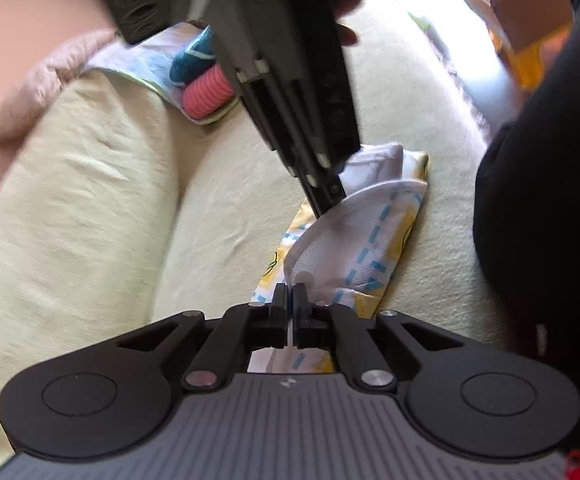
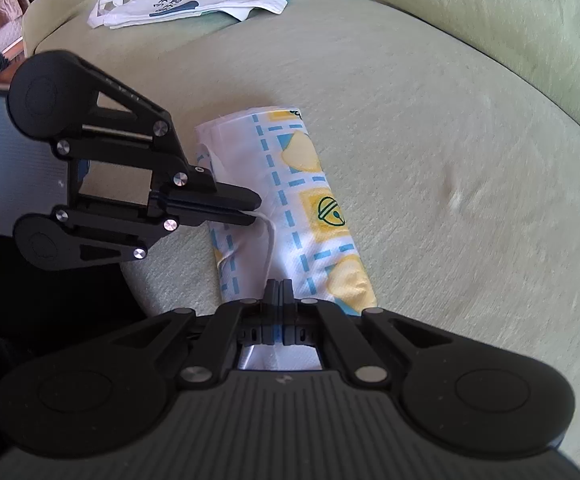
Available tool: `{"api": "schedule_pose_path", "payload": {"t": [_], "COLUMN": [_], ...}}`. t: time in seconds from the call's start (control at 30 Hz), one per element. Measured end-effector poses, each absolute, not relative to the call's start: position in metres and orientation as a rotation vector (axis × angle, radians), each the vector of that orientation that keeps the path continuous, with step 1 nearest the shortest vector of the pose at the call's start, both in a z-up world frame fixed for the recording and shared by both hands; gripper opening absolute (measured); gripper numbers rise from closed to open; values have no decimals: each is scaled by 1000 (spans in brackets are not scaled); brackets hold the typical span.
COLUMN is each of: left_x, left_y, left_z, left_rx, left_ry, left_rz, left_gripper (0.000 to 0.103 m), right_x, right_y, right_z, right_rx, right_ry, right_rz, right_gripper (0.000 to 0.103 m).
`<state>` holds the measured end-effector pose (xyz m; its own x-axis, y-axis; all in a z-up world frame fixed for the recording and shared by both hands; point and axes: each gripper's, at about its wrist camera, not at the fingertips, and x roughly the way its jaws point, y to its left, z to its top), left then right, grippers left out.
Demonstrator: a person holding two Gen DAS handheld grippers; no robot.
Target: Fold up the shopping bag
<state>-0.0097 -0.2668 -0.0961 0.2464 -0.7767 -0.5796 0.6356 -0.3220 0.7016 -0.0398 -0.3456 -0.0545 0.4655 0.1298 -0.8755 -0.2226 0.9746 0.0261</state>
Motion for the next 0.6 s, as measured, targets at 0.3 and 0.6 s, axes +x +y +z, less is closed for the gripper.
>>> {"api": "schedule_pose_path", "payload": {"t": [0.3, 0.6], "left_x": [25, 34], "left_y": [-292, -300], "left_z": [-61, -53], "left_rx": [1304, 1459], "left_ry": [59, 118], "left_rz": [-1669, -1803], "left_gripper": [17, 20], "right_x": [-44, -44], "right_y": [-346, -349], "right_z": [-54, -56], "right_rx": [-95, -77], "right_ry": [1050, 1037], "right_rz": [206, 209], "right_gripper": [0, 0]}}
